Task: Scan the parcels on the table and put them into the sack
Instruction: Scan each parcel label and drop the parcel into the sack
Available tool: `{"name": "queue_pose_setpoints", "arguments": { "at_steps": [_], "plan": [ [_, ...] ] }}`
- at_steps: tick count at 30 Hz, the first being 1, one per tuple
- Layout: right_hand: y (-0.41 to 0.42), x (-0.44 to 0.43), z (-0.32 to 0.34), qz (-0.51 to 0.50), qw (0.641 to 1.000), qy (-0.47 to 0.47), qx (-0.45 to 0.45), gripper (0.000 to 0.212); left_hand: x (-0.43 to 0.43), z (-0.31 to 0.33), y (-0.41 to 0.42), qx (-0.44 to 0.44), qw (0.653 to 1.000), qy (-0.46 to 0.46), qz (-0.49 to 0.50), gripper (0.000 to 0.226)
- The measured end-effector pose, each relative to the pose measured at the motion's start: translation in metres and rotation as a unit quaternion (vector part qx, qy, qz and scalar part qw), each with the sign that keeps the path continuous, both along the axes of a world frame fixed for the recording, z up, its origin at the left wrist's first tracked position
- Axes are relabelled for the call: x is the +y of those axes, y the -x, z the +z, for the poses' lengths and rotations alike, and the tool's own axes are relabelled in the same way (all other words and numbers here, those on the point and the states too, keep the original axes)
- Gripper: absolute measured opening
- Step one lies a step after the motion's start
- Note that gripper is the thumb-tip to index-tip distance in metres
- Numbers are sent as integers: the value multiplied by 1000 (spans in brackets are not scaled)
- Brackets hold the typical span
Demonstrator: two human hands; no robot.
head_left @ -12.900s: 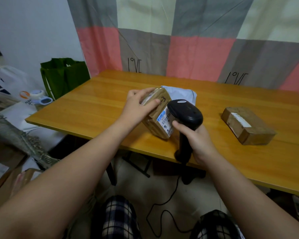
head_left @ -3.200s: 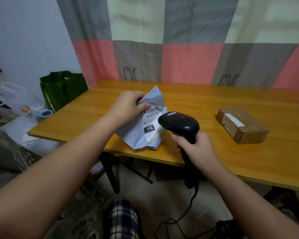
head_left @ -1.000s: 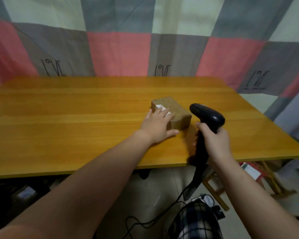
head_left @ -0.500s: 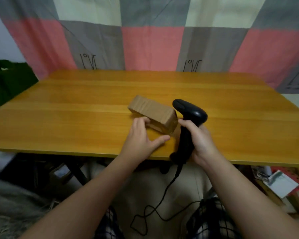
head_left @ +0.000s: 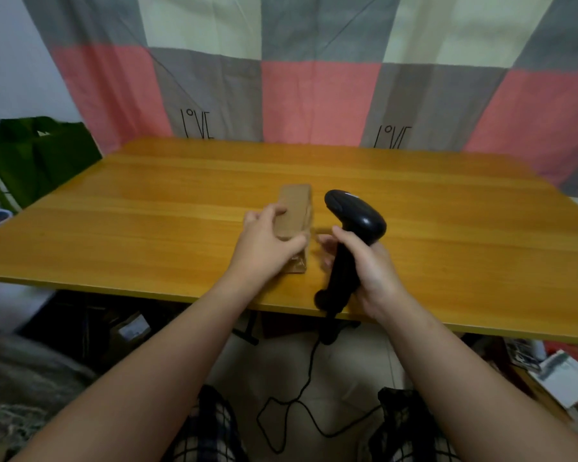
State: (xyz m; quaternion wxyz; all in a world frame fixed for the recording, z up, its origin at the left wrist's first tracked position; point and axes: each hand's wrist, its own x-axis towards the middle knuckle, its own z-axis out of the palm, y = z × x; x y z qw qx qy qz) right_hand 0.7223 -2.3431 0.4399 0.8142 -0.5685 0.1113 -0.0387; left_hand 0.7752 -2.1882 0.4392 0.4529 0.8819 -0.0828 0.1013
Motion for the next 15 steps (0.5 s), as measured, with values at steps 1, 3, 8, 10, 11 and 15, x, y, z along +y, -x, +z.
{"name": "queue_pose_setpoints", "arguments": {
  "at_steps": [1, 3, 8, 10, 11, 15],
  "plan": [
    [1, -3, 0, -14, 1000, 7, -4, 19, 5, 1, -2, -5, 998, 61, 3, 38],
    [1, -11, -1, -37, 999, 15, -25, 24, 14, 4, -3, 23, 977, 211, -9, 14],
    [3, -19, -1, -33, 998, -22, -40, 20, 20, 2, 1, 82, 952, 295, -3, 25],
    [4, -17, -3, -21, 998, -47, -37, 24, 19, 0, 4, 95, 953, 285, -26, 27],
    [4, -16, -3, -24, 998, -50, -39, 26, 19, 0, 6, 91, 952, 289, -40, 27],
    [6, -11, -4, -67, 995, -43, -57, 34, 20, 0, 11, 84, 935, 336, -77, 15]
  ]
}}
